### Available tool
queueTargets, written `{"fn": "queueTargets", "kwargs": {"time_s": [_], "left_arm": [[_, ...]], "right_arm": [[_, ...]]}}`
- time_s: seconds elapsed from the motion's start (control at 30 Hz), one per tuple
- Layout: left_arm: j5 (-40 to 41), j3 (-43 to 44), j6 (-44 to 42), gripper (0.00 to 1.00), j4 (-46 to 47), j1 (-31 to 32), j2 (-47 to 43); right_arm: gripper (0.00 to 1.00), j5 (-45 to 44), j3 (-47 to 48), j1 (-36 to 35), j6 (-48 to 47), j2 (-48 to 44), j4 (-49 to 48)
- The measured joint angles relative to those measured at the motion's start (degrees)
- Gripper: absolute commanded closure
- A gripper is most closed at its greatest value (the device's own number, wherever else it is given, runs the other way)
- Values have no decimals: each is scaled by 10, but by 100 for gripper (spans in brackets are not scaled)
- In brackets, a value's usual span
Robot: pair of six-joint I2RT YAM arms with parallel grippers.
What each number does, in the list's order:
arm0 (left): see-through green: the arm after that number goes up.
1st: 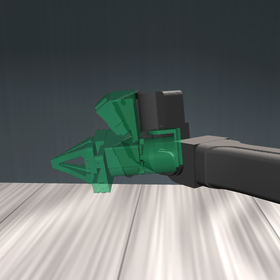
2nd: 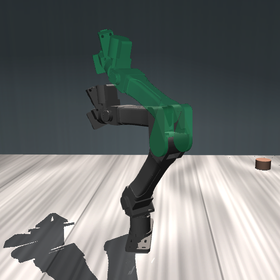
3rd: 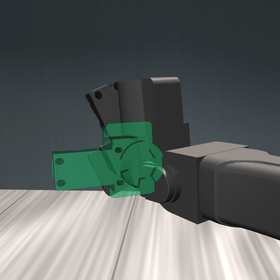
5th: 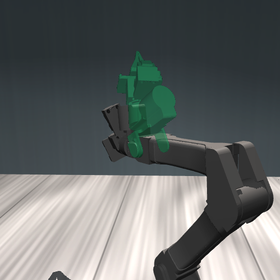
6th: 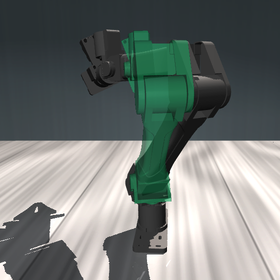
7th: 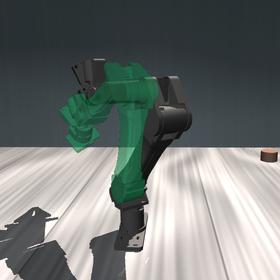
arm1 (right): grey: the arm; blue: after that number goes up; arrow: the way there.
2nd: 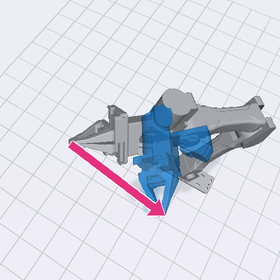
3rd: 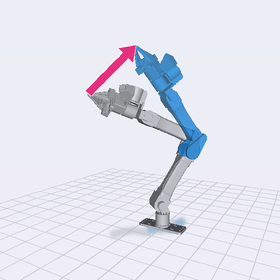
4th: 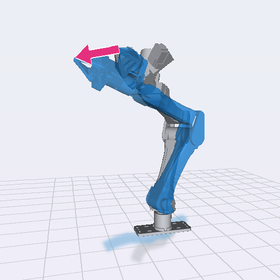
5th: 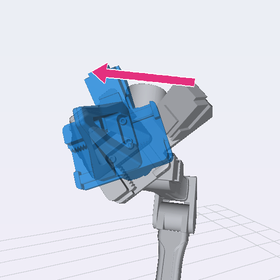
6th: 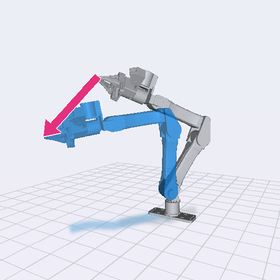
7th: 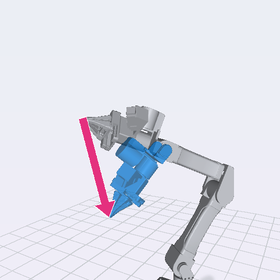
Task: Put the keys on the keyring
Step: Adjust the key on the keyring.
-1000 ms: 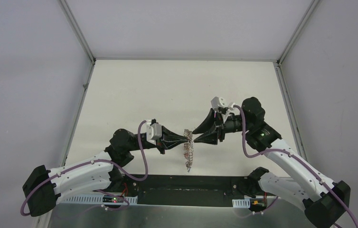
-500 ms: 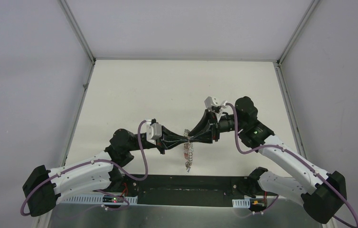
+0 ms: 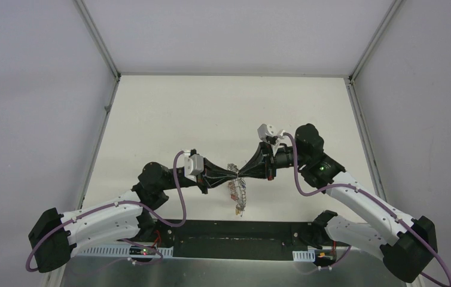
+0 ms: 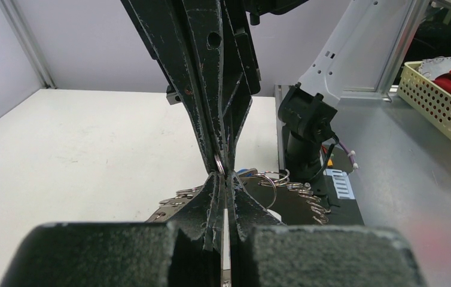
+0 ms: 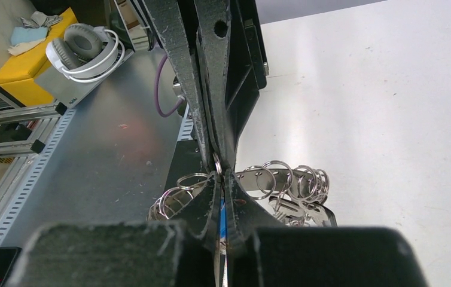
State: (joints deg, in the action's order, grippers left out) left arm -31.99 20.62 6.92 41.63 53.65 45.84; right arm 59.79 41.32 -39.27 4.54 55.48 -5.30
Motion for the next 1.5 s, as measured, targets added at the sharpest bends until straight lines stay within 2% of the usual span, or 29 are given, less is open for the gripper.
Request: {"fn": "queueTargets", "kwargs": {"time_s": [0.07,0.17,0.3,0.43,0.67,0.9,1.07,1.33,1.4,1.47,1.5], "left_arm": [[0,0,0,98,0,0,0],[0,0,-4,79,-10,0,-3],[4,13,-22,68,-83,0,-35],[5,57,-47,65,-167,0,-55],[1,113,-67,68,-256,0,-10],[0,125,-70,68,-274,16,72],[4,125,-72,72,-261,38,100],[5,125,-74,84,-231,57,129],[5,125,-75,89,-230,57,131],[5,125,-75,99,-228,57,132],[5,125,-75,100,-227,57,133]], "right_arm": [[100,-1,0,0,-2,-1,0],[100,-4,2,-1,-14,-2,17],[100,-19,32,-3,-64,1,124],[100,-48,98,-3,-132,24,264],[100,-121,206,-14,-229,81,469],[100,-190,268,-54,-283,127,591],[100,-205,276,-73,-296,136,622],[100,-211,277,-83,-297,136,630],[100,-211,277,-83,-297,136,630],[100,-212,277,-83,-297,136,630],[100,-212,277,-84,-297,136,630]]}}
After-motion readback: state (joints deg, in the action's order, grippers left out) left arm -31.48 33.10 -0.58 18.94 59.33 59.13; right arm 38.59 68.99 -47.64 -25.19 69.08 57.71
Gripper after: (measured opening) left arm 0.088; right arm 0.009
